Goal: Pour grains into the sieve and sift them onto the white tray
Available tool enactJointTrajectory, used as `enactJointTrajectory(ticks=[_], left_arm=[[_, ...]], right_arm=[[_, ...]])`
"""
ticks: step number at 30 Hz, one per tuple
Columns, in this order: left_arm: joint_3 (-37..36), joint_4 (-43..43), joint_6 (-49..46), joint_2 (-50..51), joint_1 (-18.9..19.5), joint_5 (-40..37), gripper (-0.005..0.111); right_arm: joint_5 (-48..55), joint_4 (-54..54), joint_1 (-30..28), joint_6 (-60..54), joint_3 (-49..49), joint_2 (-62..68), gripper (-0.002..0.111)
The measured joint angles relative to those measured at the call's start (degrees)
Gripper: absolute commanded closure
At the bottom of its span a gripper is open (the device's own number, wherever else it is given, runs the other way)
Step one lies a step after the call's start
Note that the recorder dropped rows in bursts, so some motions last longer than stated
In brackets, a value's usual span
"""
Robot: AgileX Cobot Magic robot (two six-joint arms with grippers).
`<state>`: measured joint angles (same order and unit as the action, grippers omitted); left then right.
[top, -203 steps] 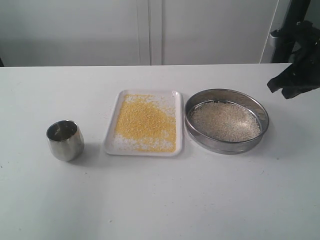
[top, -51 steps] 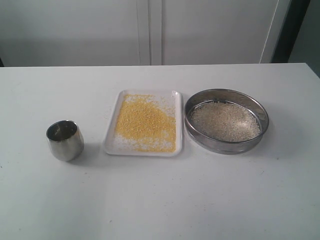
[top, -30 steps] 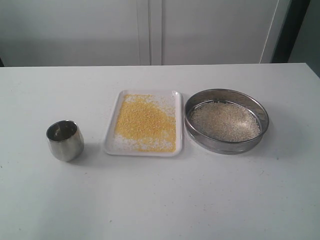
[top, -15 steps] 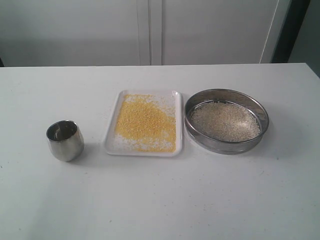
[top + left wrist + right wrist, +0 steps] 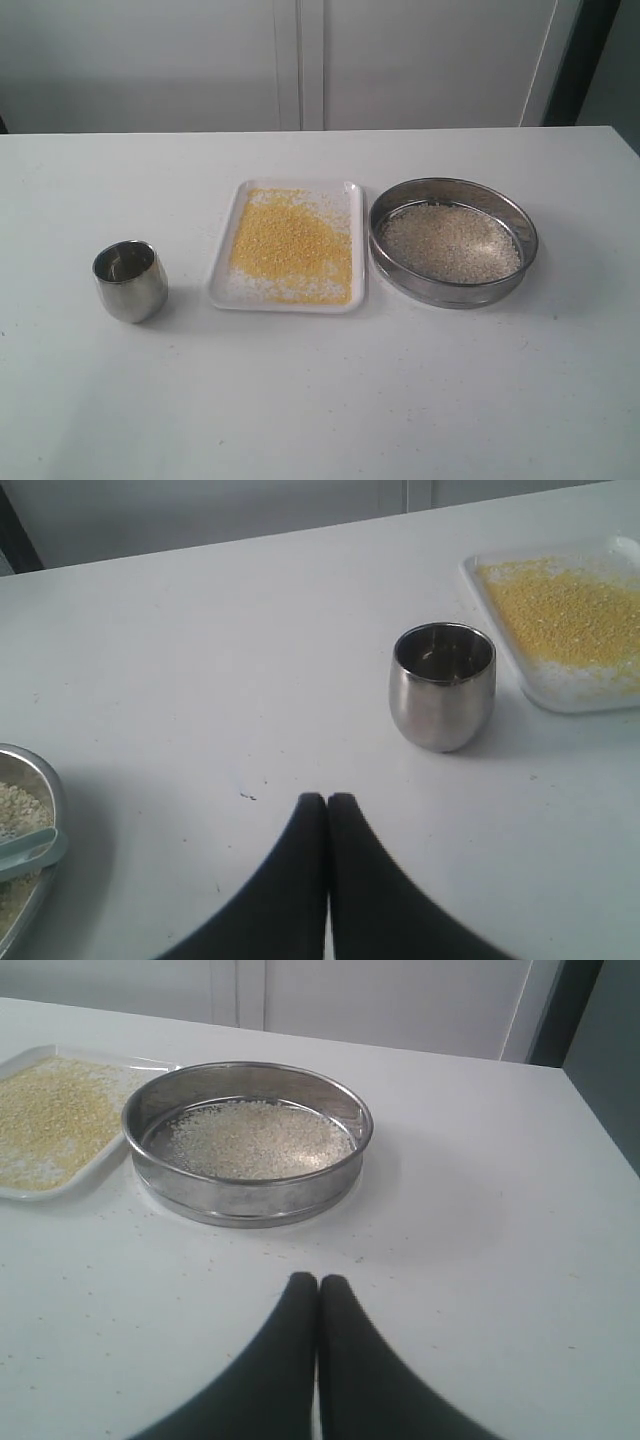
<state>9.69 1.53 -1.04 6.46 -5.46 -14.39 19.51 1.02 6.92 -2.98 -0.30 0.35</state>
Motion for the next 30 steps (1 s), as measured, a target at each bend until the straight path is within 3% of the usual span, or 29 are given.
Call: enactJointTrajectory(ticks=[13,21,30], left_arm=[[-4.7,-0.4,0.0,-3.1,0.1,-0.2,0.107],[-4.7,-0.4,0.0,-5.8,5.3,-1.8,0.107],[-9.4,0.1,0.4,-6.2,6.2,-0.2,0.107]], right_arm=[[0.0,0.0,0.0,0.0,0.0,0.0,0.108],[0.0,0.0,0.0,0.0,0.0,0.0,0.108],[0.0,0.0,0.0,0.0,0.0,0.0,0.108]])
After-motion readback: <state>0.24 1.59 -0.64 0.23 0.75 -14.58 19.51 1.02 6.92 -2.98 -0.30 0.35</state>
